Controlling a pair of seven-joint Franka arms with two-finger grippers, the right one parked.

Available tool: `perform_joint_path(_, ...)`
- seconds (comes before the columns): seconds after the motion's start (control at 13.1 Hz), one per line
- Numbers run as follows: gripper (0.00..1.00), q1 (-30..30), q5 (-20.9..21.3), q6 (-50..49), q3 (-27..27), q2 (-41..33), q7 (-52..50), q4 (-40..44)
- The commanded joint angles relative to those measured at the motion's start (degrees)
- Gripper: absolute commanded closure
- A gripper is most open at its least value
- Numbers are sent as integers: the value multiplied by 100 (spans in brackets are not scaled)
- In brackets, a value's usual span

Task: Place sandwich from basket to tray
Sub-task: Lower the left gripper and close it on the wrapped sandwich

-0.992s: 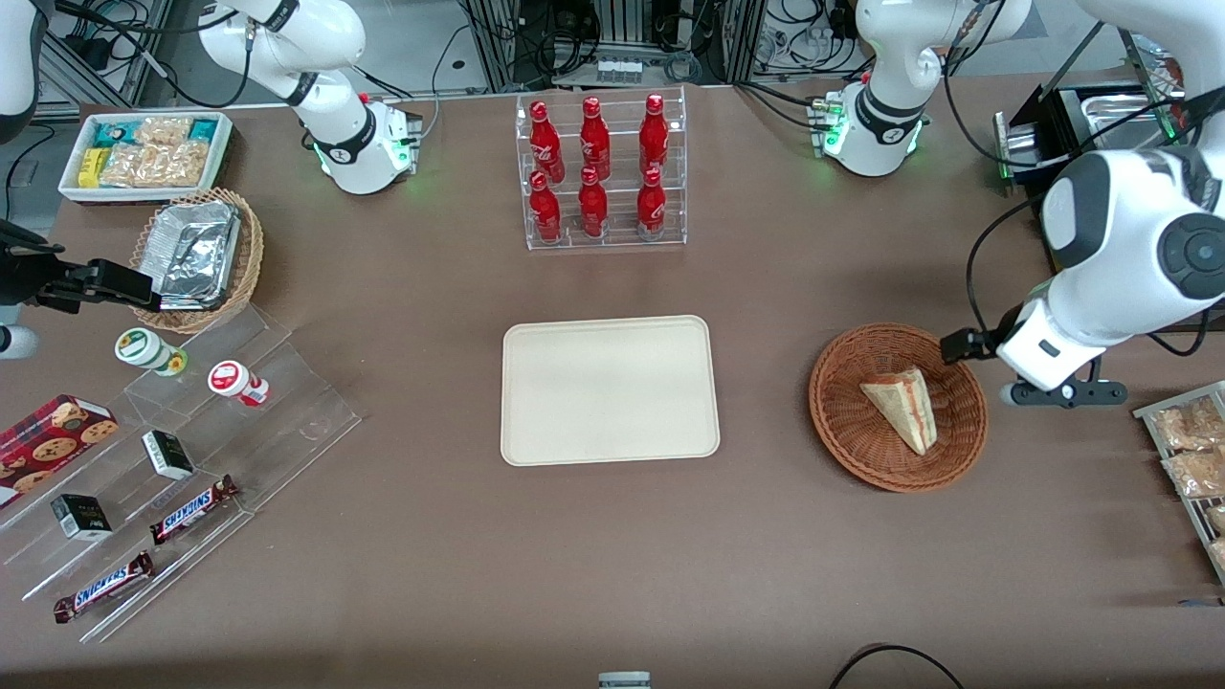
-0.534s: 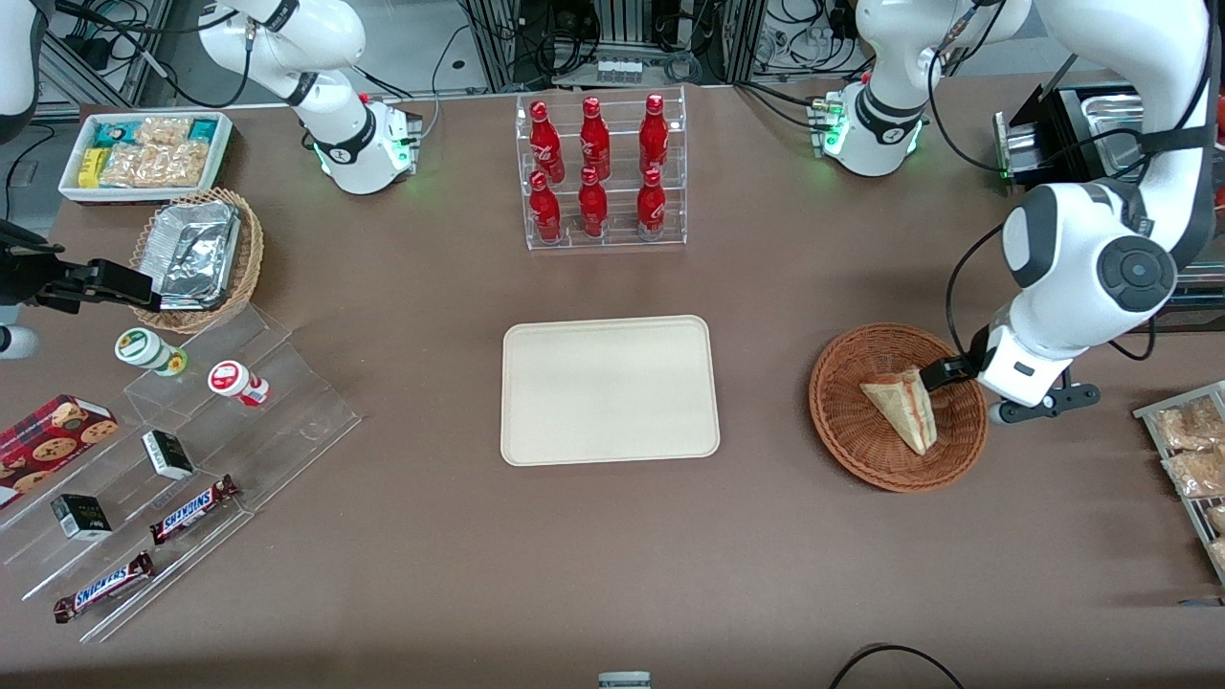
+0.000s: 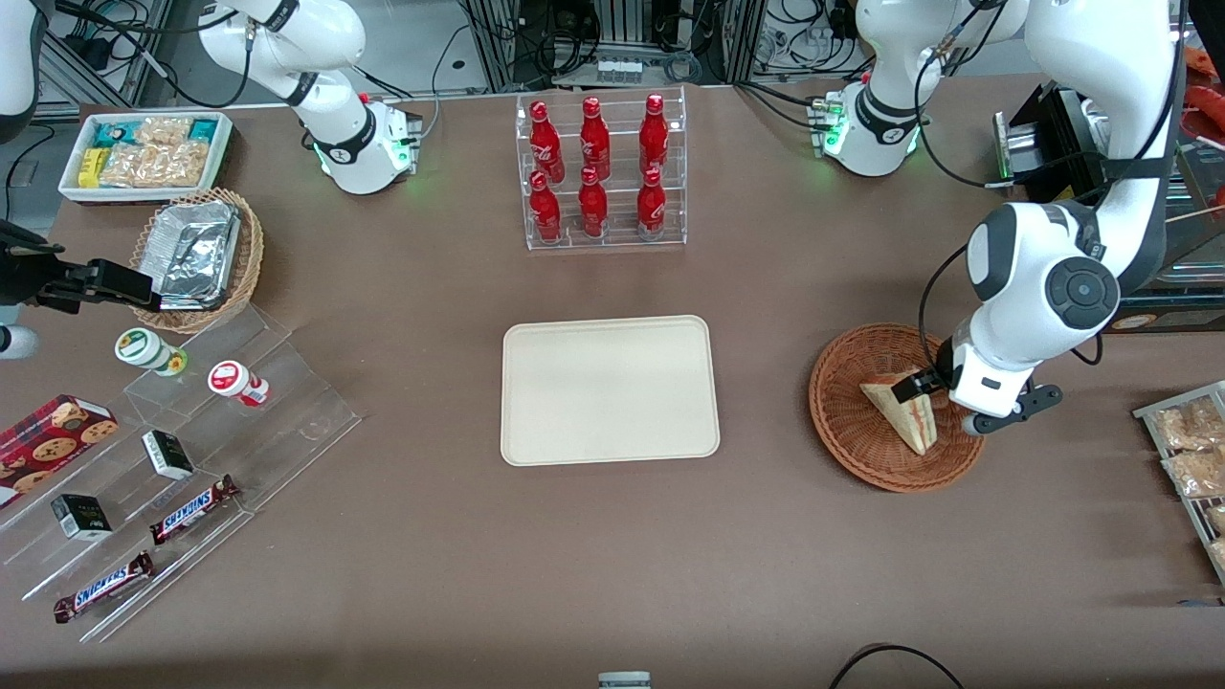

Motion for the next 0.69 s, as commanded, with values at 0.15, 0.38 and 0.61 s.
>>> perform_joint_path(0.15, 0, -23, 76, 415, 8, 191, -293, -151)
perform_joint_path(0.38, 0, -23, 76, 459, 8, 367, -434, -142)
perform_joint_path(0.61, 0, -23, 76, 477, 8, 437, -504, -194)
